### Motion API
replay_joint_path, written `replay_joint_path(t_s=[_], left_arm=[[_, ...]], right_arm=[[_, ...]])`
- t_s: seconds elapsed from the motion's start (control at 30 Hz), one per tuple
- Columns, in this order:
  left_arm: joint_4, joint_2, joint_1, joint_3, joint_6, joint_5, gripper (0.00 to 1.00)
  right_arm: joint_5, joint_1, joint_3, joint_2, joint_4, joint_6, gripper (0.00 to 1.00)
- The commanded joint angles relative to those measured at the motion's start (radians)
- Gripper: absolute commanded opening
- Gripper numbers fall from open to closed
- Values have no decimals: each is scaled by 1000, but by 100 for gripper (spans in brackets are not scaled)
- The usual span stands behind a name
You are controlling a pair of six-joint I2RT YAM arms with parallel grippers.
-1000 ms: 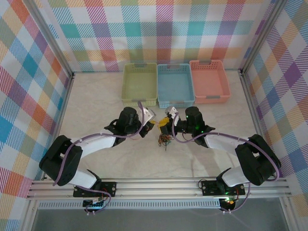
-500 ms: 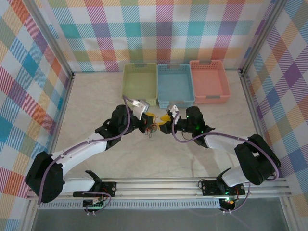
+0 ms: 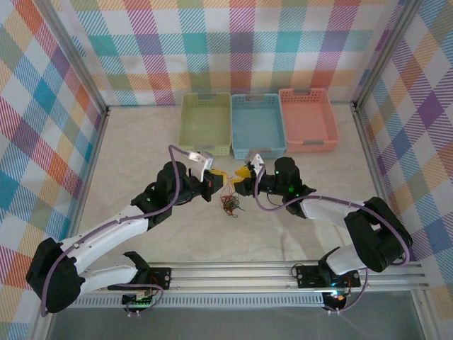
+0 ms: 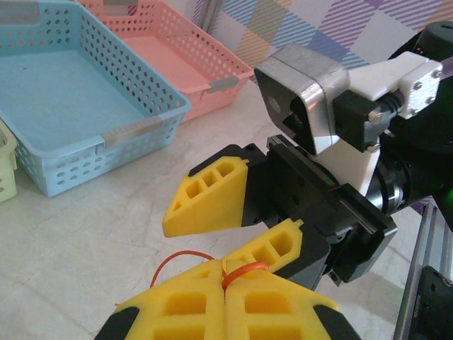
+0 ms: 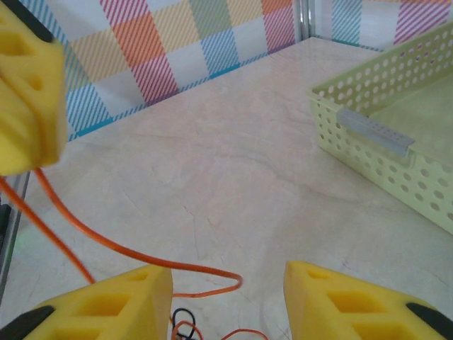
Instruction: Untangle the cables
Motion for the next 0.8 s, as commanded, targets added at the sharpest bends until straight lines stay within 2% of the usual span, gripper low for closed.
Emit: replay_joint_path(t_s=[0.0,0.17,0.3,0.5,0.77], left_arm=[[-18,-13,-20,23,-5,-21,0],[12,-34,-31,9,-11,-27,0],[26,-51,-37,-3,-15,-40,0],[13,-76,-37,-14,-11,-108,0],[-20,-88,-38,-11,-31,-160,0]], right_arm=[[-33,14,-10,7,42,-12,47],[-80,22,26,36,-6,-18,47],[-72,31,34,38,-19,-33,47],[-42,33,63,31,-133,-52,47],[-38,33,-94,-84,121,-77,53]])
